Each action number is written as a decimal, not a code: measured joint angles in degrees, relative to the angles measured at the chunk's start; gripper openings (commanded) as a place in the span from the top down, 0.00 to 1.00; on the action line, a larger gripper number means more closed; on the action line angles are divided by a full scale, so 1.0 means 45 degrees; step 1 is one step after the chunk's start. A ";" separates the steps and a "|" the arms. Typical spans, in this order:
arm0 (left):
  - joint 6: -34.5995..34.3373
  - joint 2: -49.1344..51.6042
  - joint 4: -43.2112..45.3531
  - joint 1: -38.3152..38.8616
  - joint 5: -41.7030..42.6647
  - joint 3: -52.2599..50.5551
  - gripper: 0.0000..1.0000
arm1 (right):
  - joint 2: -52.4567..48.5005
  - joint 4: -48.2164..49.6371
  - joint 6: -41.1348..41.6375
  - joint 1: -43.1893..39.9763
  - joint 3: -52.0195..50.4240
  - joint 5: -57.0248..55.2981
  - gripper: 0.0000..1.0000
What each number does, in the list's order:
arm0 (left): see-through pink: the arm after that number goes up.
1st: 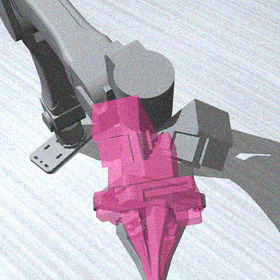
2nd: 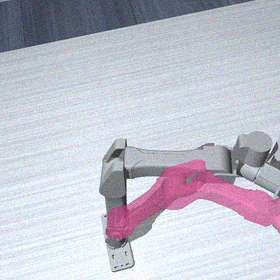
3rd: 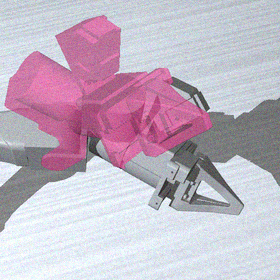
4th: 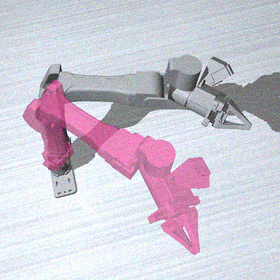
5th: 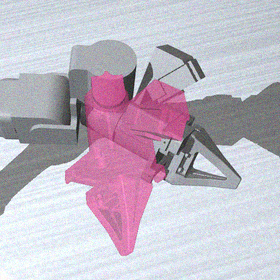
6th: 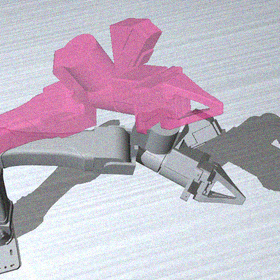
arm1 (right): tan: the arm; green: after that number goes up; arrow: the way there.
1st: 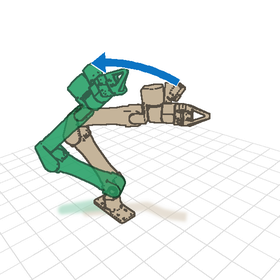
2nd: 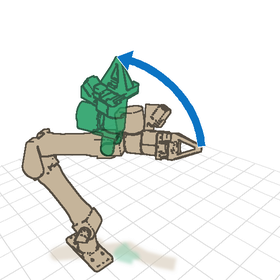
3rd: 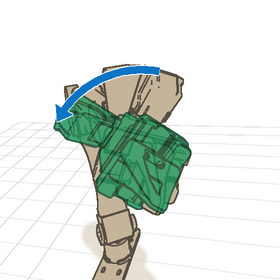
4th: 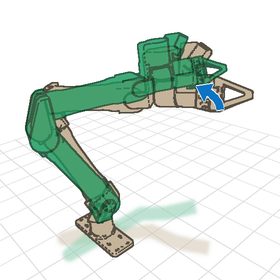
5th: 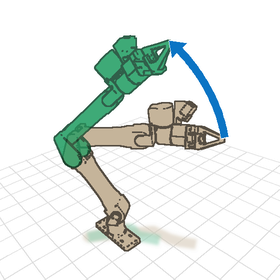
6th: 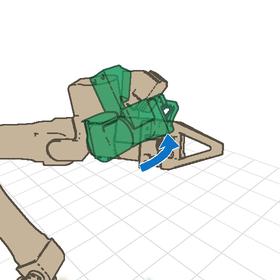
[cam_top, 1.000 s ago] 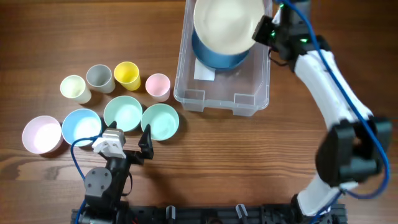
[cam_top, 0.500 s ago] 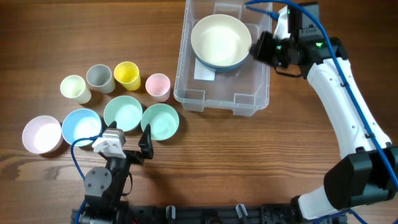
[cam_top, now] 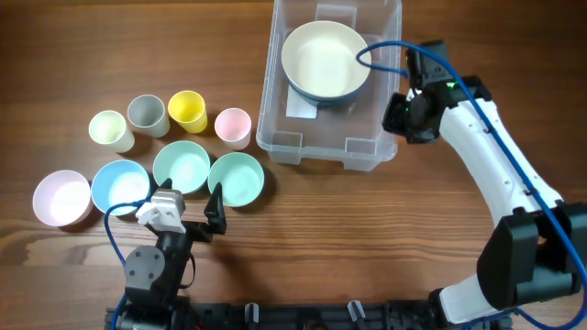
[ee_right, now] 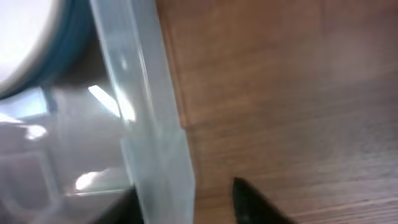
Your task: Pack container
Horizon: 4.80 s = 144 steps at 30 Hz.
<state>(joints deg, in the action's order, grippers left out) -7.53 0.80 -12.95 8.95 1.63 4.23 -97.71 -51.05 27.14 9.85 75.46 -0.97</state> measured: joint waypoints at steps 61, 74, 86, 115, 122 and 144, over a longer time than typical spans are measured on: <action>0.0000 0.0000 0.0000 0.0000 0.0000 0.0000 0.00 | 0.5333 0.1389 -0.6319 -0.1263 -0.0544 -0.0204 0.00; -0.0005 0.0000 0.0005 0.0000 0.0000 0.0000 0.00 | 0.5202 0.1137 0.0141 -0.8733 -0.0379 0.0369 0.00; 0.0000 0.0000 0.0000 0.0000 0.0000 0.0000 0.00 | 0.3143 0.0583 0.1297 -0.8796 -0.0384 0.0505 0.00; -0.3594 0.2817 -0.2021 0.0000 -0.1724 0.3521 0.00 | 0.3138 0.0568 0.1302 -0.8796 -0.0384 0.0554 0.00; -0.3881 0.9952 -0.5090 -0.2118 -0.2676 1.0404 0.00 | 0.3138 0.0544 0.1307 -0.8796 -0.0384 0.0554 0.00; -0.7446 1.8268 -0.7597 -1.3182 -0.0442 1.2337 0.11 | 0.3128 0.0549 0.1302 -0.8796 -0.0384 0.0554 0.00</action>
<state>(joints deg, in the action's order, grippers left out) -41.04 83.00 -47.13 -50.37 -0.36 59.75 -83.64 -48.58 32.99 -29.74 73.73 1.52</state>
